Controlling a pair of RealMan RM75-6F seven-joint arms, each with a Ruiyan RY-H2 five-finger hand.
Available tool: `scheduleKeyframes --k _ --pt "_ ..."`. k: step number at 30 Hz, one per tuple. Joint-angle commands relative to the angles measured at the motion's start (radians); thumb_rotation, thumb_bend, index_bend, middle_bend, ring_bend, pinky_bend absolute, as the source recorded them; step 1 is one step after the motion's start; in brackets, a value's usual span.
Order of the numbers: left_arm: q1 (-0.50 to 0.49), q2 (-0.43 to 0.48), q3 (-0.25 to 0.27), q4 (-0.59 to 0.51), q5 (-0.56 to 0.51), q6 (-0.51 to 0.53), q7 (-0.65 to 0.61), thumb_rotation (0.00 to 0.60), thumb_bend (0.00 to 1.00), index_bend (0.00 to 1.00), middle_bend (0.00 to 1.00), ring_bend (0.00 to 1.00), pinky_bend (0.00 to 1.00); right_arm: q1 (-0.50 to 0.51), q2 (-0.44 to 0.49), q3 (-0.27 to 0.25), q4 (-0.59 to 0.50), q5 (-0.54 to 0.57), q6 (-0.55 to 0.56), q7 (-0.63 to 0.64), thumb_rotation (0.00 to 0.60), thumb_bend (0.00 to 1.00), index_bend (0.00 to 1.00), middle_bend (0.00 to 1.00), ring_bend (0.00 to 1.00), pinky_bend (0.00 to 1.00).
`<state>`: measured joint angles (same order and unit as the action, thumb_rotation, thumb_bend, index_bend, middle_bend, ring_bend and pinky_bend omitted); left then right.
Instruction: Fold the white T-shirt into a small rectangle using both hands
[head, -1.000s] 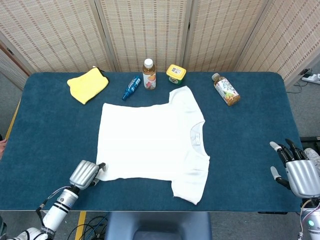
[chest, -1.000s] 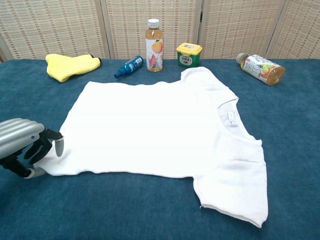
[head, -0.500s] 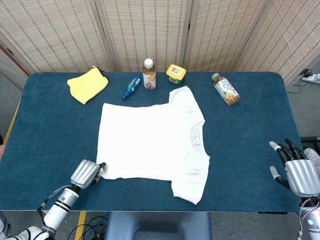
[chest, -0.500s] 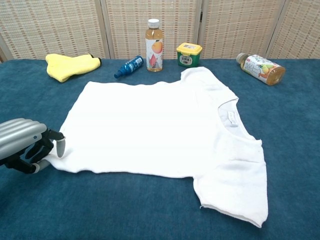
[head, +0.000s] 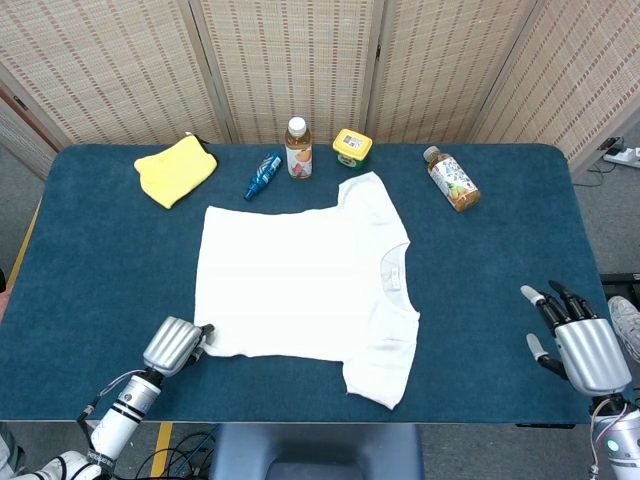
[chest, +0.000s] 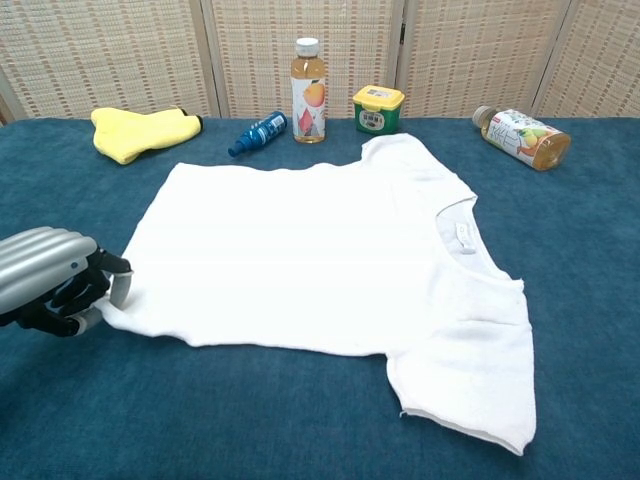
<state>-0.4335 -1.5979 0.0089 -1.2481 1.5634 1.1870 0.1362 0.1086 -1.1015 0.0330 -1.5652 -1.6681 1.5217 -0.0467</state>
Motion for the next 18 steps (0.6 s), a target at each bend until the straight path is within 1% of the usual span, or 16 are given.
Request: scheduleKeyframes --k 1,4,6,7,8,9,10,11,12,14,17,18 --pt "-0.001 0.001 0.000 -0.004 0.002 0.003 0.004 0.600 0.60 0.65 0.87 0.81 0.87 0.022 -0.006 -0.026 0.001 -0.042 -0.031 0.000 0.600 0.41 0.14 0.29 0.18 0.23" --pt "-0.001 0.004 0.002 -0.016 0.008 0.011 0.009 0.600 0.60 0.65 0.87 0.81 0.87 0.047 -0.020 -0.057 0.013 -0.080 -0.080 0.014 0.600 0.41 0.16 0.31 0.22 0.28" --pt "-0.001 0.006 0.002 -0.024 0.006 0.011 0.016 0.600 0.60 0.65 0.87 0.81 0.87 0.061 -0.031 -0.072 0.023 -0.098 -0.107 0.019 0.600 0.41 0.17 0.34 0.26 0.34" --pt "0.000 0.009 0.002 -0.030 0.002 0.009 0.022 0.600 0.60 0.65 0.87 0.81 0.87 0.071 -0.040 -0.079 0.030 -0.109 -0.124 0.020 0.600 0.40 0.18 0.35 0.30 0.39" --pt "0.000 0.011 0.001 -0.034 -0.001 0.007 0.027 0.600 0.60 0.65 0.87 0.81 0.87 0.079 -0.048 -0.083 0.036 -0.116 -0.134 0.021 0.600 0.39 0.19 0.38 0.37 0.46" --pt "0.000 0.013 0.001 -0.038 -0.004 0.005 0.032 0.600 0.60 0.65 0.87 0.81 0.87 0.087 -0.056 -0.088 0.041 -0.122 -0.146 0.021 0.600 0.37 0.20 0.42 0.45 0.55" --pt "0.001 0.015 0.002 -0.044 -0.009 0.002 0.038 0.600 0.60 0.65 0.87 0.81 0.87 0.097 -0.066 -0.093 0.047 -0.130 -0.162 0.023 0.600 0.36 0.21 0.46 0.51 0.62" --pt "0.002 0.017 0.002 -0.049 -0.012 0.000 0.042 0.600 0.60 0.65 0.87 0.81 0.87 0.105 -0.075 -0.095 0.053 -0.134 -0.174 0.026 0.600 0.35 0.24 0.54 0.61 0.74" --pt "0.003 0.019 0.002 -0.053 -0.015 -0.001 0.046 0.600 0.60 0.65 0.87 0.81 0.87 0.114 -0.083 -0.098 0.058 -0.137 -0.187 0.028 0.600 0.33 0.27 0.61 0.68 0.82" --pt "0.006 0.021 0.003 -0.061 -0.021 -0.002 0.053 0.600 0.60 0.65 0.87 0.81 0.87 0.135 -0.106 -0.102 0.071 -0.142 -0.220 0.030 0.600 0.32 0.32 0.70 0.77 0.89" --pt "0.008 0.025 0.004 -0.070 -0.026 -0.003 0.060 0.600 0.60 0.65 0.87 0.81 0.87 0.166 -0.142 -0.106 0.092 -0.144 -0.268 0.031 0.600 0.29 0.39 0.80 0.86 0.98" --pt "0.009 0.026 0.005 -0.072 -0.027 -0.002 0.061 0.600 0.60 0.65 0.87 0.81 0.87 0.175 -0.152 -0.106 0.099 -0.141 -0.284 0.032 0.600 0.29 0.41 0.82 0.88 0.99"
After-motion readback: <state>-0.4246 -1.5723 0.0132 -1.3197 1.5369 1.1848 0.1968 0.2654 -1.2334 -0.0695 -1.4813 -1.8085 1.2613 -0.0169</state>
